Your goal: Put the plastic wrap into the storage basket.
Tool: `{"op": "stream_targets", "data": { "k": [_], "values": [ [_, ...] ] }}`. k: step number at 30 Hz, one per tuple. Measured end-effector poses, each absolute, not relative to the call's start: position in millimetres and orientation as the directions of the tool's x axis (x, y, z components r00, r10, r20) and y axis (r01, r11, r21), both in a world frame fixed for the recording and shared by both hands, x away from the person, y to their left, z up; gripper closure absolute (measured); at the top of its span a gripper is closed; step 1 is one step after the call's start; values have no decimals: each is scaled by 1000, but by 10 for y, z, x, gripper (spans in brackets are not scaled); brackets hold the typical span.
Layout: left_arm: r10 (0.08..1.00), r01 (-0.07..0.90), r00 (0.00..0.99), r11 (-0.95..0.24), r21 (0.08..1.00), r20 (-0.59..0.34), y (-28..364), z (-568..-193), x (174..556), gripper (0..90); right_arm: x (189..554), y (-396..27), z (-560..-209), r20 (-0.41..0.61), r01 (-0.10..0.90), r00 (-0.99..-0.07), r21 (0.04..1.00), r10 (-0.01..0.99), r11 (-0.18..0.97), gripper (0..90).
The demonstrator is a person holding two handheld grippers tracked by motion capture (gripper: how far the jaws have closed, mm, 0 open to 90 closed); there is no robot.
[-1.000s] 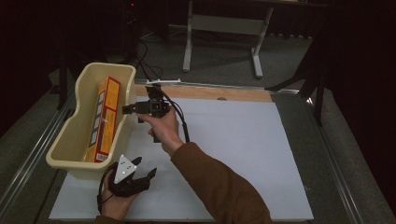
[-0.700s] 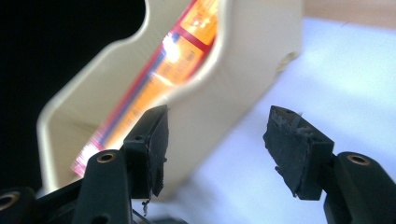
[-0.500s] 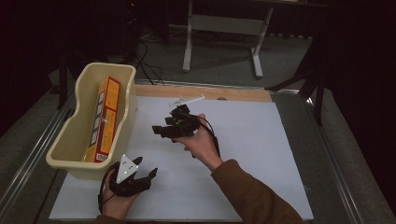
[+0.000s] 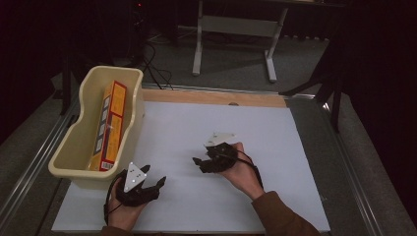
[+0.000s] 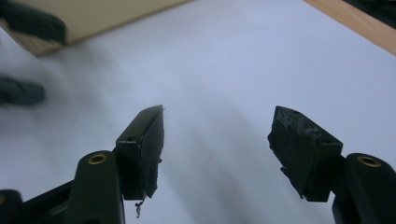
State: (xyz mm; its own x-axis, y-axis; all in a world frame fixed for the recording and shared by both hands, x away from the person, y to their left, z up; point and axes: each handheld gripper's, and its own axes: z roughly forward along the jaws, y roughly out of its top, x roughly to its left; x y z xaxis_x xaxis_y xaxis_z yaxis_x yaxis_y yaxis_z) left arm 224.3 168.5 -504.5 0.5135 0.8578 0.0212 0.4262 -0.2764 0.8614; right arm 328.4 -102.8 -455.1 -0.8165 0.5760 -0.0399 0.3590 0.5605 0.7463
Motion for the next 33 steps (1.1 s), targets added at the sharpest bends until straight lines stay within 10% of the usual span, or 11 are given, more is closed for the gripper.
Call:
{"op": "stream_targets", "data": {
  "k": [33],
  "values": [
    [861,414,507,-285,864,42,1691,-5026,2235,326,2563,-2800,-4979,48,498,-556,819,830,286,158]
  ]
}}
